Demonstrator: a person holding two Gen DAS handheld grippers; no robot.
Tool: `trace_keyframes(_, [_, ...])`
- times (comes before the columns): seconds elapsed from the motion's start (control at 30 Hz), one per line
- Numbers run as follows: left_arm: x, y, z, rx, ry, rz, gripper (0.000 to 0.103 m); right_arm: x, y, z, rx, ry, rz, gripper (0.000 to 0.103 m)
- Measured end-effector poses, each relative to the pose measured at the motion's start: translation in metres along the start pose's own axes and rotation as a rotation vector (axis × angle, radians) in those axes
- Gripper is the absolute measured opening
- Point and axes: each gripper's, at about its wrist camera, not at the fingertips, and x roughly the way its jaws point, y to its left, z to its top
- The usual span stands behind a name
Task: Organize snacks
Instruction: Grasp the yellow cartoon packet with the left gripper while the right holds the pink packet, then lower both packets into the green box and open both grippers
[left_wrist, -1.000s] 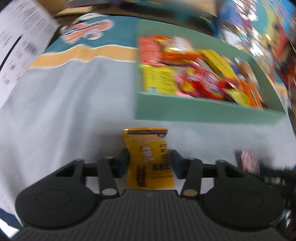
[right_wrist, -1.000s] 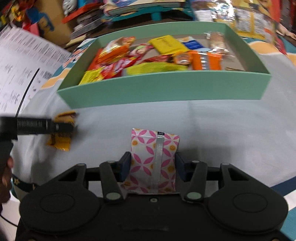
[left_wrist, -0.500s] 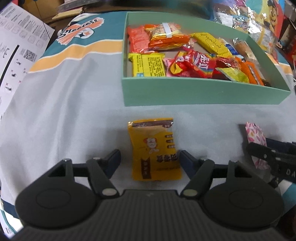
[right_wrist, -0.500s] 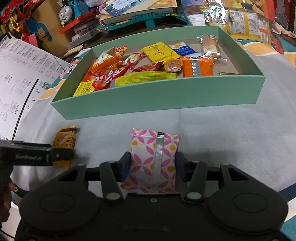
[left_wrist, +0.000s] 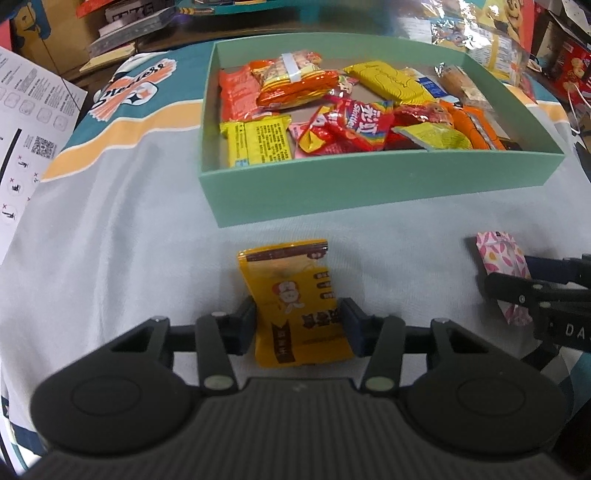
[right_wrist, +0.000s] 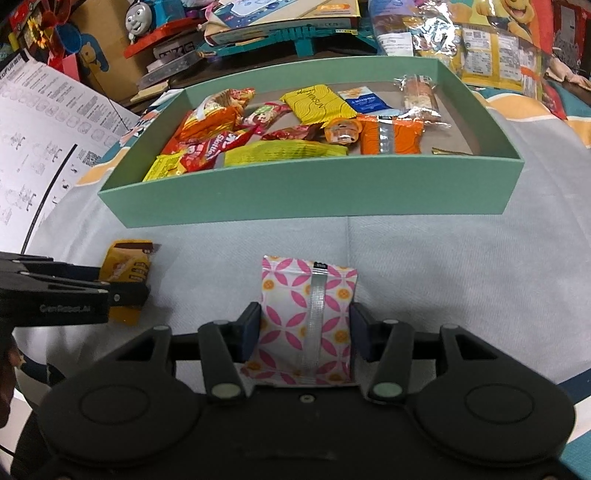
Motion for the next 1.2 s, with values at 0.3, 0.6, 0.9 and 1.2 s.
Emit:
trace_keyframes(0.3, [0.005,0.008,0.005,-0.045,0.014,0.003,0.063,0.002,0.005,-0.001,-0.042,-0.002,-0.023,0.051])
trace_keyframes(0.6, [0.002,0.013,-0.006,-0.045,-0.001,0.027,0.058,0.006,0.017,-0.004,-0.147,0.003,-0.090,0.051])
trace_keyframes(0.9, [-0.009,0.010,-0.008,-0.033,-0.023,-0.024,0.044,0.000,0.010,-0.002,-0.081,0.036,-0.064,0.050])
trace_keyframes(1.2, [-0.057,0.013,0.010,-0.022,-0.119,-0.079,0.044,-0.027,-0.004,0.017,0.010,-0.010,0.013,0.050])
